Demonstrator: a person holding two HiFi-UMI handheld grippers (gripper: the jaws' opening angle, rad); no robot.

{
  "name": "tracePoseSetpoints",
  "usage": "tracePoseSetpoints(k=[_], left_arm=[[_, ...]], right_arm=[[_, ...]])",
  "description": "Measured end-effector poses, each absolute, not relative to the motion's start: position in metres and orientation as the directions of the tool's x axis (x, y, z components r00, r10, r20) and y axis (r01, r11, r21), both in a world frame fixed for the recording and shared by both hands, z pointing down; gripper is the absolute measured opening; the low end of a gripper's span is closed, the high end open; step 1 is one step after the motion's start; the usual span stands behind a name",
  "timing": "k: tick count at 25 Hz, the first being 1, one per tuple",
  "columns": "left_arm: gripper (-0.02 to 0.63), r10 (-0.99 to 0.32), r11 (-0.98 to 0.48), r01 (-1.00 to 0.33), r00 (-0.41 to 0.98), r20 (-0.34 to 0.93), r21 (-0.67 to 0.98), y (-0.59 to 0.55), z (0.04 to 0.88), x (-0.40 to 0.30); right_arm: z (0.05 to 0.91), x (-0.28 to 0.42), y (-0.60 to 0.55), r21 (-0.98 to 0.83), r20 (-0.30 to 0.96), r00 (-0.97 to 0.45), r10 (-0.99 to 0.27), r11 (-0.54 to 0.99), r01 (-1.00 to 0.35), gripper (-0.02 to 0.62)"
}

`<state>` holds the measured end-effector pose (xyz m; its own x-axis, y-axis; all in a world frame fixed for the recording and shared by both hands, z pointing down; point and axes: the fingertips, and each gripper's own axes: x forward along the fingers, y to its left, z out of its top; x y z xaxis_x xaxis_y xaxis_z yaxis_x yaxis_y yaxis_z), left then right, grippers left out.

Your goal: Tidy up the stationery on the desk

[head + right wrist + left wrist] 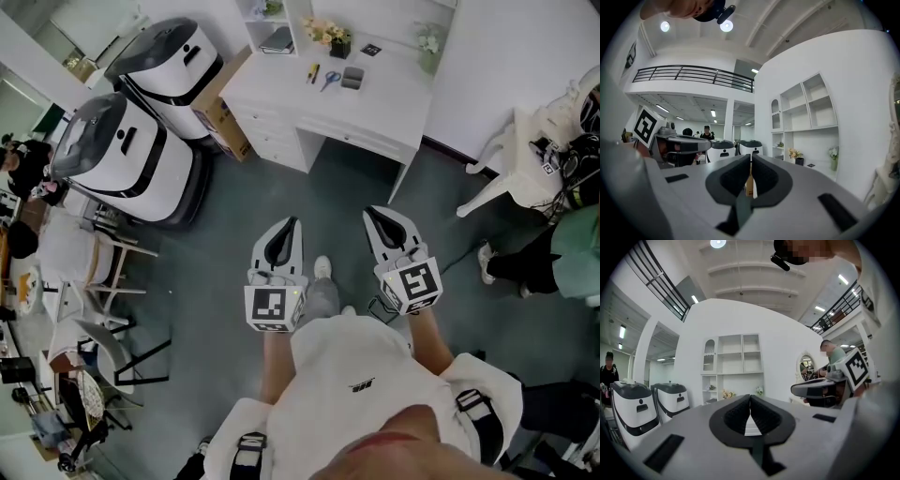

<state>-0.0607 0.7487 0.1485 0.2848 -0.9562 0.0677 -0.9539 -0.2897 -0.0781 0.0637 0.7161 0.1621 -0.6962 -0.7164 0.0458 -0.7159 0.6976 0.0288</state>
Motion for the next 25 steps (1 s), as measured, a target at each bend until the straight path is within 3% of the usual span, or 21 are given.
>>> tracePoseSetpoints(k=[25], left_arm=[[0.0, -0.934, -0.347, -0.936, 0.34, 0.114, -0.052, 0.55, 0.167, -0.16]], right_arm=[[0.18, -0.035, 0.523, 0.029, 0.121, -0.646, -0.753, 0.653, -0.756, 0.0]])
